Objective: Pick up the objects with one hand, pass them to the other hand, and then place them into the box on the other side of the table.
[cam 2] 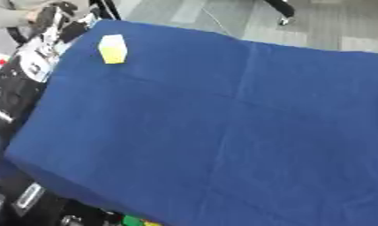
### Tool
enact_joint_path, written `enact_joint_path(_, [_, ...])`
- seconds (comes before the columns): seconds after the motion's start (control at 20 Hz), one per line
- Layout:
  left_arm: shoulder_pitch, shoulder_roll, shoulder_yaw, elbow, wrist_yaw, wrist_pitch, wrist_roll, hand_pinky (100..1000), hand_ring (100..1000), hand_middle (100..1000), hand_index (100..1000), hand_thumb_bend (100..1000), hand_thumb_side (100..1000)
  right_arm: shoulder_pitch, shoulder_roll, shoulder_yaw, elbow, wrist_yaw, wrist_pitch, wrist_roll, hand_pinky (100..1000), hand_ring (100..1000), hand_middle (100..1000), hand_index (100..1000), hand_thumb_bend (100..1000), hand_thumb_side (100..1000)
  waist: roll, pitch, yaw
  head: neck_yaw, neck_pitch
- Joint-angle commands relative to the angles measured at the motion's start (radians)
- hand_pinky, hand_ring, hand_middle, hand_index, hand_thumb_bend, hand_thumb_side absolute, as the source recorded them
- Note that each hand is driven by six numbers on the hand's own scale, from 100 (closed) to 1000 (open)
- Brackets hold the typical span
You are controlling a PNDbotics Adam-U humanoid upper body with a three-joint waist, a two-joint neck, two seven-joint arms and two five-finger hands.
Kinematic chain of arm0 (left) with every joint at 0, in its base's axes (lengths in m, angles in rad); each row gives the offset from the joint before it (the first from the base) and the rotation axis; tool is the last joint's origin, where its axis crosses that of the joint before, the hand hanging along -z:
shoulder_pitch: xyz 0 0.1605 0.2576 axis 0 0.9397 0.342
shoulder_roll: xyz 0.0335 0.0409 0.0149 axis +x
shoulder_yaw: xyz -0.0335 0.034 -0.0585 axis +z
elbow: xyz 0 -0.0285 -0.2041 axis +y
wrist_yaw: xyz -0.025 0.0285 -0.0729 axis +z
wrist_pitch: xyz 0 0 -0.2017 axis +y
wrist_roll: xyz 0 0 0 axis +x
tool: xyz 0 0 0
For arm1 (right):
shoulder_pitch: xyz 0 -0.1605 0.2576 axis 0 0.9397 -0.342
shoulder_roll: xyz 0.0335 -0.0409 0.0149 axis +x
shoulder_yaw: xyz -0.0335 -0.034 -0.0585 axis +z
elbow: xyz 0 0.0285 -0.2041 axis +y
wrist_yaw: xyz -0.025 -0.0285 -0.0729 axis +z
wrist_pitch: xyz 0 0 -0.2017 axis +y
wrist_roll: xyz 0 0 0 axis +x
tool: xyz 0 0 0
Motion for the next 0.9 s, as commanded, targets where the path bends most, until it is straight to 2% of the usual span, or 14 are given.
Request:
enact_joint_path(0.05, [-0.029, 0.008, 0.016, 0.037, 0.044, 0.026, 0.077, 770, 732, 717, 842, 569, 949, -0.016, -0.012, -0.004, -0.023, -0.012, -0.002, 0.006, 869, 850, 885, 991, 100, 100, -0.001, -0.01, -0.004, 0.013, -0.021])
enact_joint_path(0.25, [-0.033, -0.005, 0.016, 0.072, 0.09, 0.042, 0.155, 769, 732, 718, 843, 586, 937, -0.018, -0.006, -0.002, -0.02, -0.019, -0.003, 0.008, 872, 850, 884, 996, 100, 100, -0.002, 0.0, -0.014, 0.023, -0.03])
enact_joint_path(0.45, [-0.03, -0.013, 0.006, 0.093, 0.111, 0.042, 0.181, 770, 734, 722, 847, 582, 919, -0.023, -0.001, 0.001, -0.018, -0.026, -0.004, 0.01, 873, 850, 884, 998, 100, 100, -0.004, 0.007, -0.024, 0.03, -0.038])
enact_joint_path(0.6, [-0.028, -0.017, 0.005, 0.104, 0.118, 0.043, 0.185, 768, 731, 719, 847, 583, 828, -0.027, 0.003, 0.003, -0.018, -0.031, -0.006, 0.012, 874, 850, 883, 999, 100, 109, -0.007, 0.014, -0.031, 0.036, -0.045])
enact_joint_path(0.9, [-0.032, -0.017, 0.015, 0.092, 0.14, 0.049, 0.198, 756, 719, 705, 842, 560, 773, -0.037, 0.012, 0.009, -0.019, -0.04, -0.01, 0.016, 876, 850, 883, 1000, 100, 124, -0.013, 0.034, -0.047, 0.045, -0.061])
